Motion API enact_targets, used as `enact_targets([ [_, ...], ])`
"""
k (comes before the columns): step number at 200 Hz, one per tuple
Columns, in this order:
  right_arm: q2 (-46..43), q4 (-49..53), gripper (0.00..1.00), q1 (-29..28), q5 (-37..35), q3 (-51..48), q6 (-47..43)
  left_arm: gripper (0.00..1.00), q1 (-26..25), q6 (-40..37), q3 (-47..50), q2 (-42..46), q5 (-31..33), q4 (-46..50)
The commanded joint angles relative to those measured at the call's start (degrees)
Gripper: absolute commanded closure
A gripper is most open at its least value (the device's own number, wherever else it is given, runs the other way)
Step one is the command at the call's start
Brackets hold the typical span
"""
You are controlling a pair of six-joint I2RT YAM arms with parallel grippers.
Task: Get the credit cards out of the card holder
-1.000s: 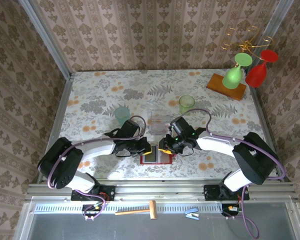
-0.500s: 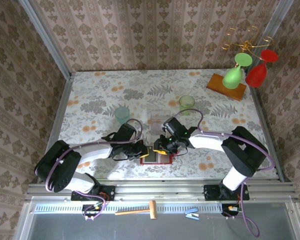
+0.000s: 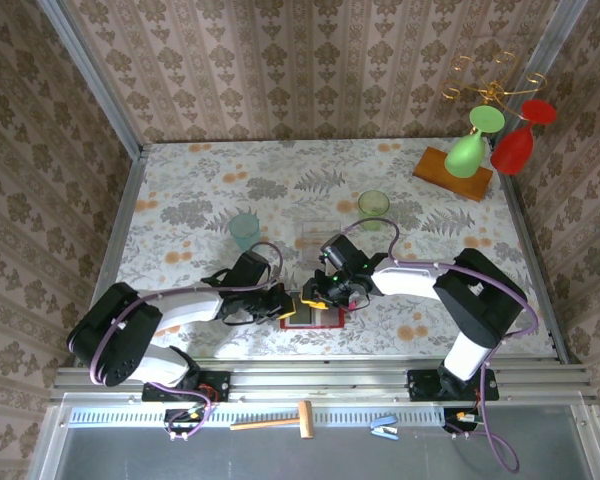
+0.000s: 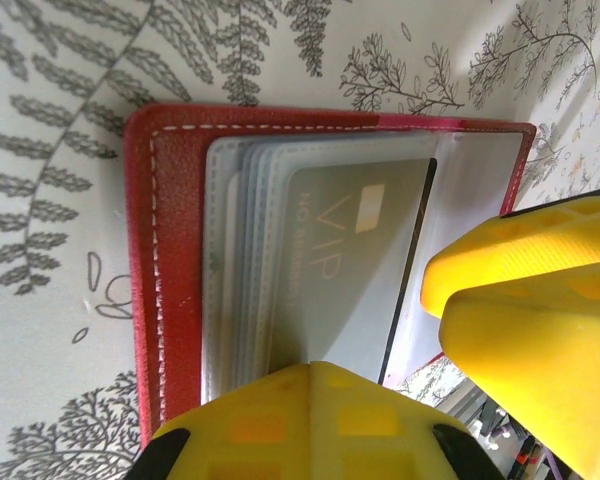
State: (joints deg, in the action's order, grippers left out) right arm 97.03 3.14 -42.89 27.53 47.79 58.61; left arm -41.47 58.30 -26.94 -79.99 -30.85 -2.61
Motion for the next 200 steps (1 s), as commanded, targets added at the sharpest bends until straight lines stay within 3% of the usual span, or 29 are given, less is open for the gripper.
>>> enact_targets([
  [1,1.13,-0.41,0.70,-0.61,1.05,1.16,0.45,0.94,0.38,0.63,1.01,1.06,0.66,0.15],
  [200,1.52,8.17,0.69,-0.68,-3.07,2.78,-5.14,0.94,0.36,0.68,0.48,1.15,0.70,0.41],
])
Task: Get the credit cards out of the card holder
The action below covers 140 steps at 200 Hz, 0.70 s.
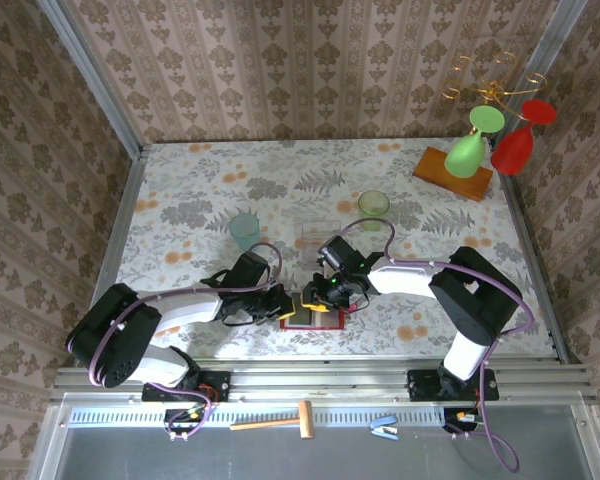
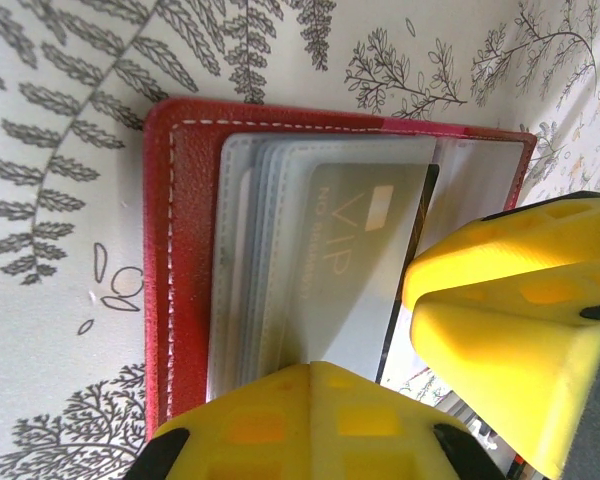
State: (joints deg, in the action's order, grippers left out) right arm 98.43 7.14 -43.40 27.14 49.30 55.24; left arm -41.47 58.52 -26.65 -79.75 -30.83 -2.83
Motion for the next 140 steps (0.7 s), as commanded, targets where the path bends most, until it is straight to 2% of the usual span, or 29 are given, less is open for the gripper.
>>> enact_targets([
  [1,0.11,4.23,0.69,-0.19,-2.69,1.30,-1.79,0.94,0.35,0.50,0.20,0.91,0.64,0.67],
  [140,-1.12,8.35,0.69,0.59,-3.76,3.70,-4.86,0.94,0.41,0.94,-0.29,0.85,0.60,0.73],
])
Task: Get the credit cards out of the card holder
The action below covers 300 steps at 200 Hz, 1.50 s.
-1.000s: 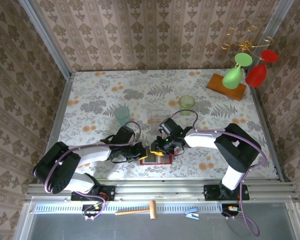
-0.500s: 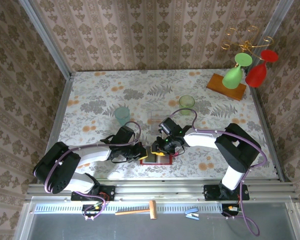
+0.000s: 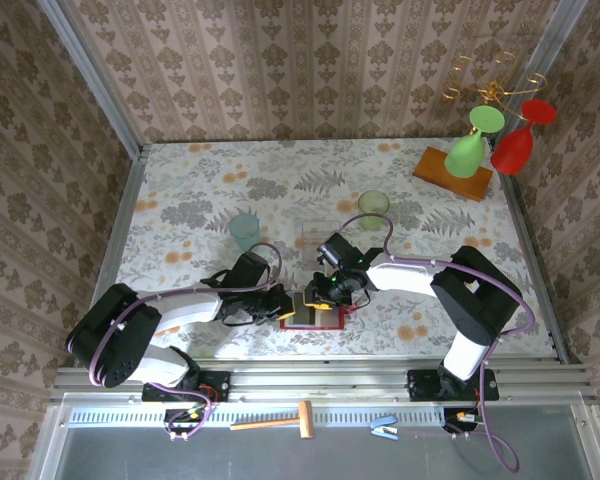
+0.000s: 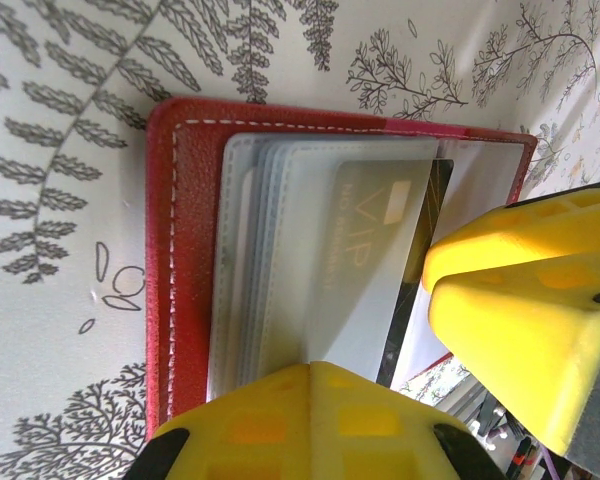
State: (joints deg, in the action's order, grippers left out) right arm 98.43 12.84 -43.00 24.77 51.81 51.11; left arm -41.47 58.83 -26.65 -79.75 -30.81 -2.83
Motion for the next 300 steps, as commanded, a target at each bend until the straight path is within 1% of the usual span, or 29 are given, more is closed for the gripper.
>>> enact_targets([
  [1,-1.13,2.64,0.69,0.20,-1.40,1.14,-0.70,0.94,0.46,0.61,-0.31,0.88,0.57,0.77],
  [28,-2.11,1.99,0.69,0.22,-0.90,0.90,0.23,0.94,0.43,0.39,-0.89,1.30,0.81,1.47],
  [64,-2.43,-1.81,0.69,-0.01,1.46,-0.10,2.82,0.93,1.24,-2.18,-3.63,3.48,2.29,6.19],
  [111,-2.02,-3.14,0.69,-0.64,1.85,-0.90,4.07,0.91,1.89,-6.95,-5.96,1.78,3.39,12.21],
  [194,-2.19,-4.14,0.69,-1.38,2.17,-2.84,4.87,0.90,1.82,-5.44,-1.80,0.57,2.36,8.13],
  [300,-1.40,-5.36,0.69,-1.45,3.35,-3.03,4.41,0.90,-0.08,-2.95,-0.26,1.44,3.47,6.99],
])
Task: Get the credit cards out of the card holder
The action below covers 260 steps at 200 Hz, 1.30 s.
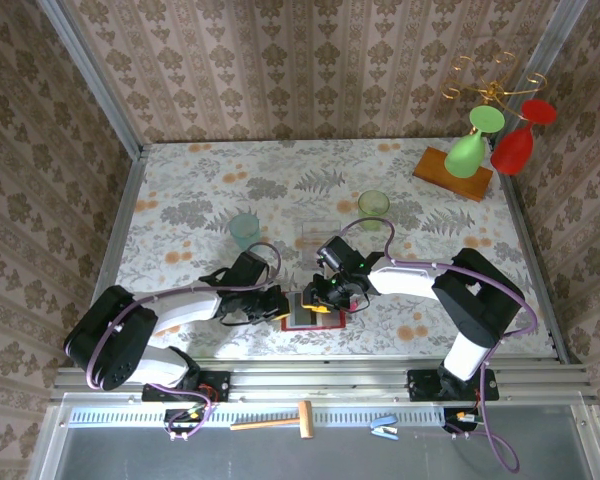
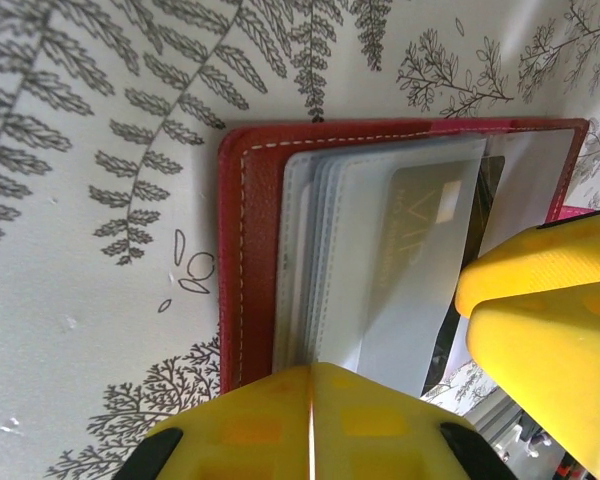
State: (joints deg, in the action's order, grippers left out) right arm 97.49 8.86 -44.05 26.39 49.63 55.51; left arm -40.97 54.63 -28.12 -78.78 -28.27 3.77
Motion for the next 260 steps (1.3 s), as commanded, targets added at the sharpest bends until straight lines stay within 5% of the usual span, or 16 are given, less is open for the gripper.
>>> enact_targets([
  [1,-0.46,-1.39,0.69,-0.45,1.78,-0.85,0.03,0.90,-0.59,1.26,1.17,0.47,0.94,0.37],
  [107,-0.50,7.52,0.69,-0.34,-3.89,1.69,-4.75,0.90,-0.67,1.21,1.66,0.60,1.31,0.45],
  [260,-5.56,4.12,0.69,1.14,-2.58,-0.94,-3.43,0.90,-1.16,0.28,-4.85,1.94,-0.03,3.11],
])
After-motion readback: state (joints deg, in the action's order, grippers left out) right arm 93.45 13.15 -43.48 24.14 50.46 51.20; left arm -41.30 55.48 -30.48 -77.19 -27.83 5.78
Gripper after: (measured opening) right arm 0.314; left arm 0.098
